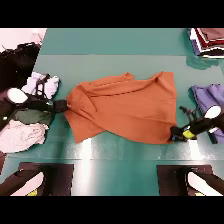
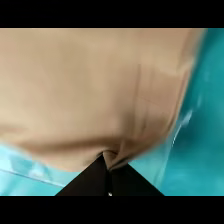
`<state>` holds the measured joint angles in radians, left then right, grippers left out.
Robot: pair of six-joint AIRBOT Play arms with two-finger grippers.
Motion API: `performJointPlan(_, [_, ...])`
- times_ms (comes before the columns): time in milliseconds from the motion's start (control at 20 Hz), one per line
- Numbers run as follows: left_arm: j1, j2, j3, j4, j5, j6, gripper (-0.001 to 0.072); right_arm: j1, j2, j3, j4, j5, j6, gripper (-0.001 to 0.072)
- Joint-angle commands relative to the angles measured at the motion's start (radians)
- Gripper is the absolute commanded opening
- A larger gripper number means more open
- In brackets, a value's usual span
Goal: Fold the shirts.
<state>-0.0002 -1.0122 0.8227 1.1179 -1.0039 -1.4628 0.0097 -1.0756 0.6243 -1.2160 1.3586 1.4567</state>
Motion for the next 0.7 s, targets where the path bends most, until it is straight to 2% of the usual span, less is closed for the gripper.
performJointPlan(0, [0.032,0.126,0.139,0.028,-0.090,-0.003,0.0031,0.045,0.097,0.198,0.017,0.018,0.002,0.0013])
performJointPlan(150, [0.080,0.236,0.406,0.031,-0.160,-0.003,0.0031,0.022,0.192,0.488,0.016,-0.031,0.002,0.0013])
performJointPlan(400, [0.084,0.299,0.919,0.030,-0.172,-0.008,0.0031,-0.066,0.279,0.970,0.009,-0.118,0.000,0.0013])
performJointPlan(650, [0.084,0.297,1.304,0.029,-0.128,-0.053,0.0030,-0.198,0.331,1.263,0.010,-0.116,-0.011,0.0013])
